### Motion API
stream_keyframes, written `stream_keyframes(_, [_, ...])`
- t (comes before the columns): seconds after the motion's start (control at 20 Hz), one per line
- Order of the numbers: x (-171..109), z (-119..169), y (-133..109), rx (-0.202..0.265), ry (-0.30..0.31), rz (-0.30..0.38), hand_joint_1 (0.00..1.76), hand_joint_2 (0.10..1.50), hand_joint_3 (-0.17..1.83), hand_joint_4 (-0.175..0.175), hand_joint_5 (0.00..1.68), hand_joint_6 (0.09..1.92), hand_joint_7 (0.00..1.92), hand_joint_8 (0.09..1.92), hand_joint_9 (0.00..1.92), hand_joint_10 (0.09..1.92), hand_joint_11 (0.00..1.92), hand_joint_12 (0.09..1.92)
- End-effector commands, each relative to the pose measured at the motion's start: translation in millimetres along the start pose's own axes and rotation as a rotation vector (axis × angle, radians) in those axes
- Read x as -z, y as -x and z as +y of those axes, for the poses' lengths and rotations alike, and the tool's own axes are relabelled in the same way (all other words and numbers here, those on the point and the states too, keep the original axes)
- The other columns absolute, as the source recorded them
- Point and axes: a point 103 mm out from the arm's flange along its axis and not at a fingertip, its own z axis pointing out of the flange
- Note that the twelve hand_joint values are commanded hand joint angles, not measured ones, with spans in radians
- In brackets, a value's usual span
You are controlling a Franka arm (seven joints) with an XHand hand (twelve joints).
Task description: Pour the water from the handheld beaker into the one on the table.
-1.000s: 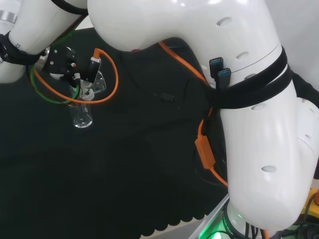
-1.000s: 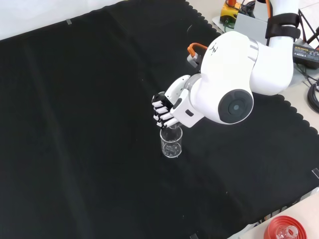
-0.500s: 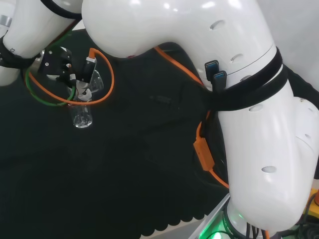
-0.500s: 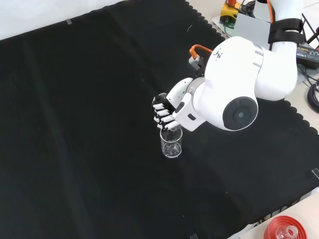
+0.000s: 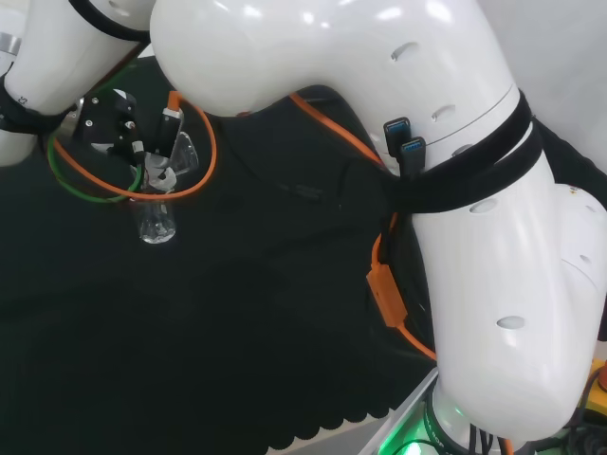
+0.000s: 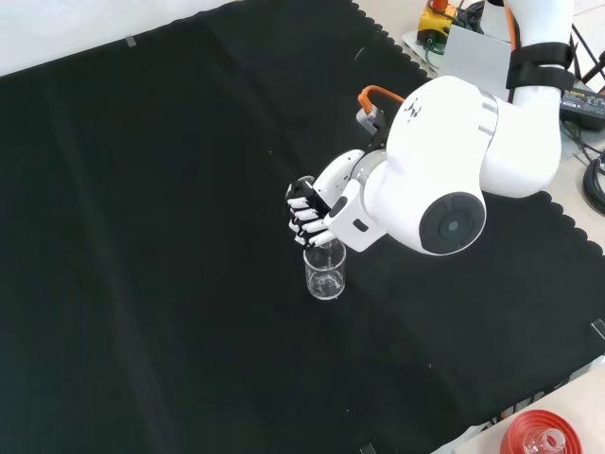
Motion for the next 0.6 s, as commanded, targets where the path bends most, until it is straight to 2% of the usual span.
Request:
stream_keyframes(0.05, [1.4, 1.2, 0.0, -0.002, -0.006, -0.014, 1.3, 1.08, -0.17, -0.12, 1.11, 0.77, 1.38, 0.52, 1.38, 0.96, 1.13, 0.85])
stream_keyframes(0.6, [1.7, 0.9, -2.9, -0.003, -0.02, -0.029, 1.3, 1.08, -0.17, -0.121, 1.11, 0.77, 1.38, 0.52, 1.38, 0.96, 1.13, 0.84])
